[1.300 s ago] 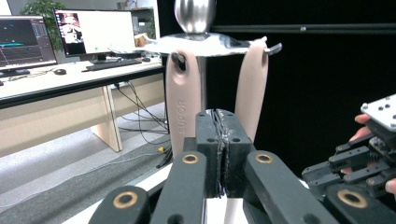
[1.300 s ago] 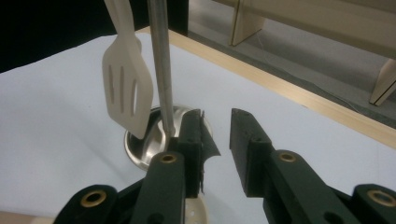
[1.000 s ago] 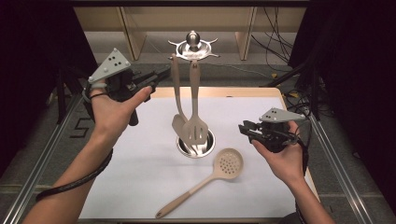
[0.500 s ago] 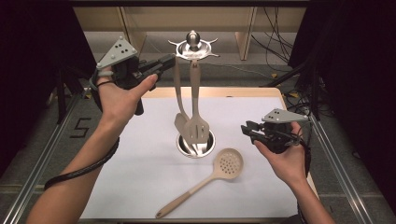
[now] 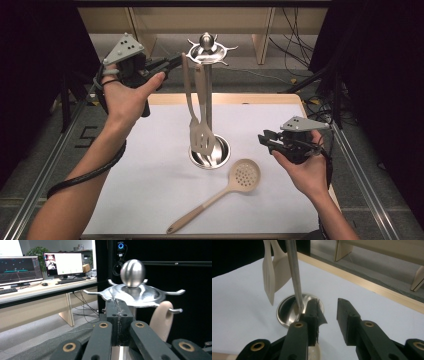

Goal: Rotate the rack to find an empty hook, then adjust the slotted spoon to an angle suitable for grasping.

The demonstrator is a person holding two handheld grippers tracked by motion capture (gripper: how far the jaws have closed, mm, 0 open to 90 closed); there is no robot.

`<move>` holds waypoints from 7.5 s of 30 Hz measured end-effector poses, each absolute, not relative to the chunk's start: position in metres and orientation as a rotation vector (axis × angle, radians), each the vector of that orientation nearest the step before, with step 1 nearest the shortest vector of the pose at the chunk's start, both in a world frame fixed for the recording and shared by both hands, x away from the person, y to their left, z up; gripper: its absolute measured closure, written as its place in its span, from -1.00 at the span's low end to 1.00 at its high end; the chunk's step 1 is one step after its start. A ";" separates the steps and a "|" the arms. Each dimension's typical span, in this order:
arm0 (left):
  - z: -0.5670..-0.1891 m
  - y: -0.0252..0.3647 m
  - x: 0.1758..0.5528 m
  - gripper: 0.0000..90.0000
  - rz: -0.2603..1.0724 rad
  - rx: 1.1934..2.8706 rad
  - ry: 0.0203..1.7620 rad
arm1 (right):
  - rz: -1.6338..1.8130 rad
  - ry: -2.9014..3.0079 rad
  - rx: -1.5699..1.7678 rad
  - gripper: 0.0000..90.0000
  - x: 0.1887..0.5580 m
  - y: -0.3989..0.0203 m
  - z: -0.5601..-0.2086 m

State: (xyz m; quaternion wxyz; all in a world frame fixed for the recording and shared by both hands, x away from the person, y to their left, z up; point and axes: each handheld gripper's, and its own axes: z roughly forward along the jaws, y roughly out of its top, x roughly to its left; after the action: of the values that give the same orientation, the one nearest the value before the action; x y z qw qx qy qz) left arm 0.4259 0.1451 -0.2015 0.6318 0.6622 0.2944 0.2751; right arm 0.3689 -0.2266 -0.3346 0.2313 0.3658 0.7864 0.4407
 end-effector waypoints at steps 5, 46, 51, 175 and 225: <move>-0.200 0.146 0.435 0.99 0.624 1.520 0.679 | 1.223 2.172 1.016 0.58 0.369 -0.225 -0.334; -0.197 0.158 0.450 0.79 0.648 1.552 0.668 | 1.223 2.179 1.000 0.49 0.370 -0.226 -0.332; -0.210 0.173 0.424 0.66 0.644 1.551 0.671 | 1.222 2.180 1.024 0.47 0.369 -0.227 -0.332; -0.470 0.128 0.389 0.99 0.177 2.516 0.899 | 0.912 2.605 0.918 0.43 0.385 -0.171 -0.381; -0.452 0.205 0.383 0.17 0.323 2.168 1.049 | 0.381 3.018 0.605 0.46 0.406 -0.090 -0.441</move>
State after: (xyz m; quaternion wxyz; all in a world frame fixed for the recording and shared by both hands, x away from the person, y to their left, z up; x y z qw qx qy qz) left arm 0.3834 0.2049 -0.4522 0.3484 0.8363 0.4045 0.1245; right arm 0.4059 -0.0896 -0.4412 0.0199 0.1950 0.9729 0.1227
